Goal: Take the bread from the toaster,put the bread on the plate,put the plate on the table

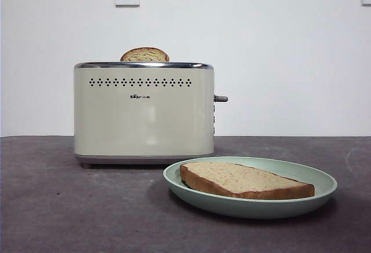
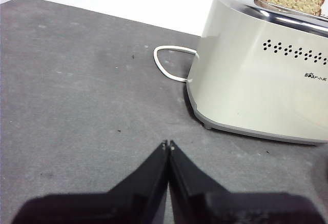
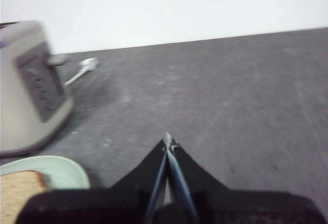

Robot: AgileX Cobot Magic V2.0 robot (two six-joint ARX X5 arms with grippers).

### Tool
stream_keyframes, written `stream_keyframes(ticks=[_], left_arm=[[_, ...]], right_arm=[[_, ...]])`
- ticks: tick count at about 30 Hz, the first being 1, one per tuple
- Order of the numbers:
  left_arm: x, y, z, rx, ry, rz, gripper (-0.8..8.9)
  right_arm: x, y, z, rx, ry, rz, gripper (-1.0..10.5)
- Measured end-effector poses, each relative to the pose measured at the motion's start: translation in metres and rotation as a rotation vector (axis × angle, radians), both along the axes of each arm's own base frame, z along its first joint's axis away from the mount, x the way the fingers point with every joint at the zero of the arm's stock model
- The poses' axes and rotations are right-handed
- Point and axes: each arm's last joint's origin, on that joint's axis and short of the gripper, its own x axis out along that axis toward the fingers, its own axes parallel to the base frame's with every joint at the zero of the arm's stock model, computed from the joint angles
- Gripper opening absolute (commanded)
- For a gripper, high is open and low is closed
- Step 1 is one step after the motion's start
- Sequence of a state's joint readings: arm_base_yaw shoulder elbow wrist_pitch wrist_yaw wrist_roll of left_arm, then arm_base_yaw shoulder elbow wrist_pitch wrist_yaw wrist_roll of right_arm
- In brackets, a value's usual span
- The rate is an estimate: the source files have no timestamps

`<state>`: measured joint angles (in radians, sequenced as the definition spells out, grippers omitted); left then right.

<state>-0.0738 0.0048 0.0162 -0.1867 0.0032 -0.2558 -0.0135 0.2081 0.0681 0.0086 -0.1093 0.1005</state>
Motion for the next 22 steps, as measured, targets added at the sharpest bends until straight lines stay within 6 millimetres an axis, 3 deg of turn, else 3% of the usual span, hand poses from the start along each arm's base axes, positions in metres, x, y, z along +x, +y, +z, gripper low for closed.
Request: stream_keyframes(ticks=[5,22], left_arm=[[0.000,0.000,0.000,0.000,0.000,0.000,-0.03],[0.000,0.000,0.000,0.000,0.000,0.000,-0.03]], right_arm=[[-0.007,0.000,-0.021,0.010,0.061,-0.014,0.0],[-0.013,-0.002,-0.018,-0.020,0.028,-0.058,0.0]])
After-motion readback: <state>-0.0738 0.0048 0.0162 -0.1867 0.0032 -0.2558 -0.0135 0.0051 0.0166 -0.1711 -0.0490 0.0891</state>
